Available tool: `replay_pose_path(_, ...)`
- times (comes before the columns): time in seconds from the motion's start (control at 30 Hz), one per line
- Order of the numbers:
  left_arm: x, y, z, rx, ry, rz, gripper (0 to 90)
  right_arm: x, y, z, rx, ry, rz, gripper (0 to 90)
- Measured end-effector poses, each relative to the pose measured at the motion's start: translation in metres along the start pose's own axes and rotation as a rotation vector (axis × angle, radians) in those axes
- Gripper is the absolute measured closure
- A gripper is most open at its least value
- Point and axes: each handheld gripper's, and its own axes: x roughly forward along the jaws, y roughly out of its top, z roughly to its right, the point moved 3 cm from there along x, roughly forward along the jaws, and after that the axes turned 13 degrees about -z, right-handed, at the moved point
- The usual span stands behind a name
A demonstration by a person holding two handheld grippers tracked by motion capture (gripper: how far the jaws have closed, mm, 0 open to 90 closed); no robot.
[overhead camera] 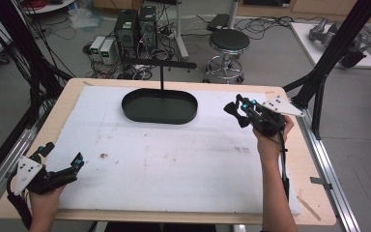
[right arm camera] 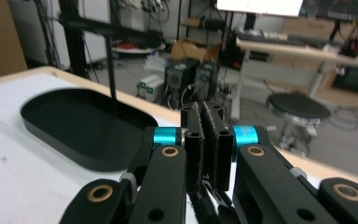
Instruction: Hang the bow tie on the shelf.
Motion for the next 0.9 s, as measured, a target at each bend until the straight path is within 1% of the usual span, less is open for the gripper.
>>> replay_pose_path(0.07,0.000,0.000,0.000,0.000,0.001,0.001,2.4,0.002,0.010,-0.008,-0.013,0.013,0.018,87.1)
replay_pose_path(0.1,0.000,0.000,0.000,0.001,0.000,0.001,2.4,0.005,0.019,-0.015,-0.032,0.012,0.032,87.1)
replay_pose_path(0.13,0.000,0.000,0.000,0.001,0.000,0.001,2.4,0.007,0.024,-0.019,-0.032,0.016,0.039,87.1)
replay_pose_path(0.17,0.000,0.000,0.000,0.002,0.002,0.001,2.4,0.007,0.024,-0.019,-0.032,0.016,0.039,87.1)
replay_pose_path(0.23,-0.001,0.000,0.000,0.001,0.004,0.003,2.4,0.012,0.032,-0.026,-0.035,0.027,0.053,87.2)
replay_pose_path(0.27,-0.001,0.001,-0.001,0.002,0.006,0.004,2.4,0.017,0.039,-0.032,-0.041,0.040,0.064,87.2)
replay_pose_path(0.3,-0.002,0.001,-0.001,-0.002,0.007,0.006,2.4,0.017,0.039,-0.032,-0.041,0.040,0.064,87.2)
replay_pose_path(0.33,-0.002,0.001,-0.002,-0.001,0.008,0.006,2.4,0.023,0.045,-0.038,-0.048,0.055,0.070,87.2)
replay_pose_path(0.37,-0.002,0.000,-0.002,-0.002,0.010,0.006,2.4,0.023,0.045,-0.038,-0.048,0.055,0.070,87.2)
replay_pose_path(0.43,-0.002,0.000,-0.002,-0.001,0.016,0.004,2.4,0.032,0.055,-0.046,-0.047,0.072,0.077,87.2)
replay_pose_path(0.5,-0.002,0.000,-0.002,0.001,0.019,0.005,2.4,0.034,0.058,-0.048,-0.047,0.078,0.081,87.2)
replay_pose_path(0.53,-0.002,0.000,-0.002,0.002,0.021,0.005,2.4,0.042,0.065,-0.053,-0.048,0.086,0.085,87.2)
replay_pose_path(0.57,-0.002,0.000,-0.002,0.003,0.023,0.005,2.4,0.042,0.065,-0.053,-0.048,0.086,0.085,87.2)
replay_pose_path(0.67,-0.003,0.000,-0.003,0.002,0.024,0.004,2.4,0.051,0.072,-0.060,-0.039,0.107,0.084,87.2)
replay_pose_path(0.7,-0.003,0.000,-0.004,0.002,0.024,0.003,2.4,0.055,0.075,-0.063,-0.044,0.112,0.086,87.2)
replay_pose_path(0.73,-0.004,0.000,-0.004,-0.001,0.023,0.005,2.4,0.063,0.080,-0.068,-0.056,0.120,0.084,87.2)
replay_pose_path(0.77,-0.004,-0.001,-0.004,-0.001,0.024,0.004,2.4,0.063,0.080,-0.068,-0.056,0.120,0.084,87.2)
replay_pose_path(0.8,-0.004,-0.001,-0.004,0.000,0.024,0.002,2.4,0.067,0.082,-0.070,-0.058,0.124,0.081,87.2)
replay_pose_path(0.83,-0.004,-0.001,-0.004,0.001,0.025,0.001,2.4,0.075,0.085,-0.074,-0.063,0.133,0.077,87.2)
replay_pose_path(0.87,-0.004,-0.001,-0.004,0.000,0.026,0.002,2.4,0.075,0.085,-0.074,-0.063,0.133,0.077,87.2)
replay_pose_path(0.9,-0.005,-0.001,-0.004,0.000,0.027,0.002,2.4,0.078,0.087,-0.075,-0.069,0.136,0.078,87.2)
